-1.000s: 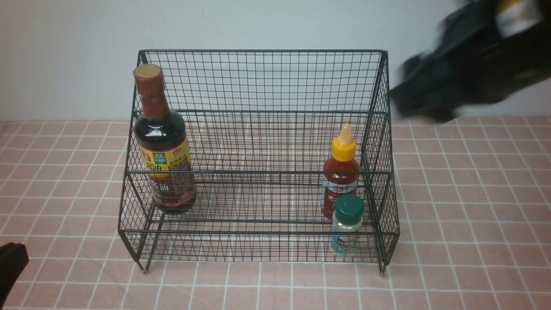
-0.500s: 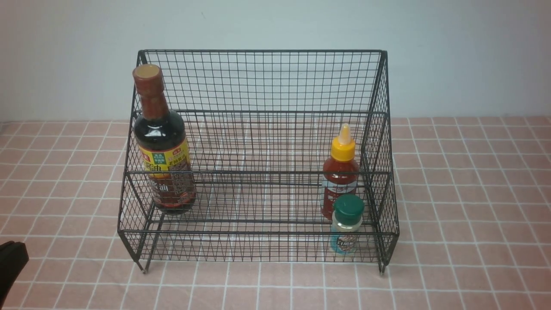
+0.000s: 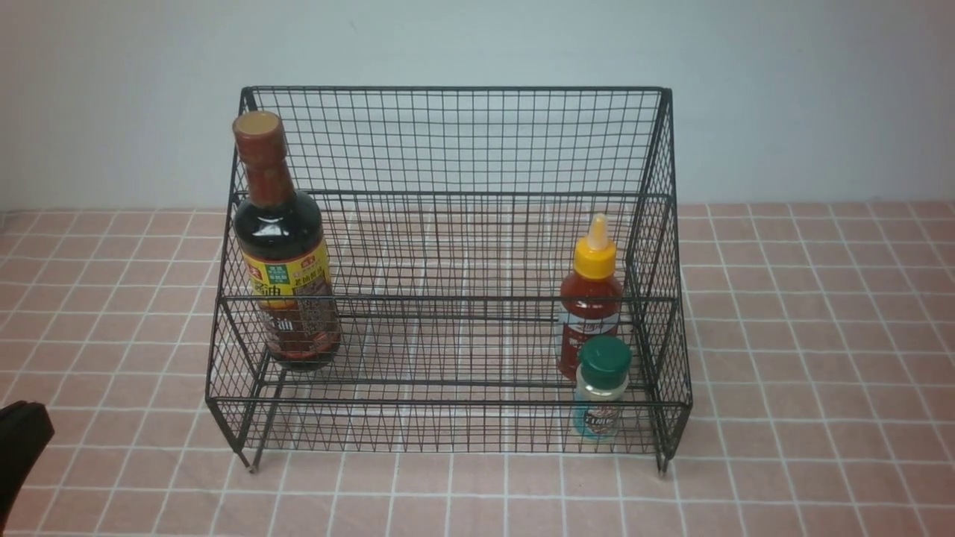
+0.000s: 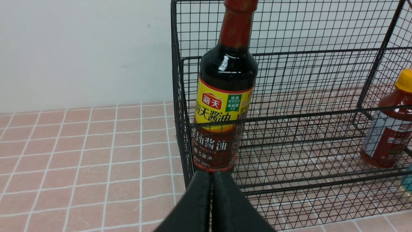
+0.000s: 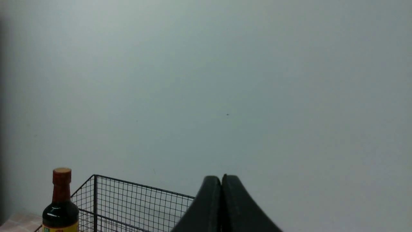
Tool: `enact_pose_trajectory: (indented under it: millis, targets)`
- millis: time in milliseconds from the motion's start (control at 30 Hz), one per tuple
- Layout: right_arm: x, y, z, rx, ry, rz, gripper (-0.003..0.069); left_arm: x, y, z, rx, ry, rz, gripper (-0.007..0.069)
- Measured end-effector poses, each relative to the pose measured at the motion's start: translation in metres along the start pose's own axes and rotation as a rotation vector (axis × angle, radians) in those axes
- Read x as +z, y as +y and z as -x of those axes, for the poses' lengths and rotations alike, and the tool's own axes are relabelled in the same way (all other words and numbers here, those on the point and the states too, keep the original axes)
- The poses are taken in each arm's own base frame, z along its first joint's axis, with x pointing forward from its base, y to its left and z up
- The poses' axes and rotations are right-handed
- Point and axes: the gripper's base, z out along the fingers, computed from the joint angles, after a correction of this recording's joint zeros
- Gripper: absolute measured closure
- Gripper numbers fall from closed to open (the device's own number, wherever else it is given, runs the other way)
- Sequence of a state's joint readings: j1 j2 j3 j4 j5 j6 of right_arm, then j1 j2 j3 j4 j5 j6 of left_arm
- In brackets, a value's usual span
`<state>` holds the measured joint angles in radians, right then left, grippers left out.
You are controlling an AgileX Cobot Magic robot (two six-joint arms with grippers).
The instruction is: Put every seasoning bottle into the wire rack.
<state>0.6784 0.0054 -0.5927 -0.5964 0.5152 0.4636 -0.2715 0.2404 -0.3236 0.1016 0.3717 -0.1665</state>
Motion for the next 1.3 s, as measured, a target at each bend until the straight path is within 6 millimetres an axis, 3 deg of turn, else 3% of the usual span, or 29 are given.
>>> enact_pose_trajectory:
  millis: [800, 900, 1100, 1300]
  targets:
    - [0.000, 0.000, 0.000, 0.000, -0.002, 0.001, 0.0672, 0.001, 0.000, -0.003, -0.009, 0.019, -0.002, 0.0631]
    - [0.000, 0.000, 0.000, 0.000, -0.002, 0.001, 0.0672, 0.002, 0.002, -0.017, -0.009, 0.025, 0.029, 0.0631]
    - [0.000, 0.000, 0.000, 0.001, -0.001, 0.000, 0.0672, 0.002, 0.012, -0.069, 0.011, 0.015, 0.168, 0.0631]
    - [0.000, 0.000, 0.000, 0.001, -0.001, 0.000, 0.0672, 0.005, 0.015, -0.099, 0.029, 0.061, 0.205, 0.0631]
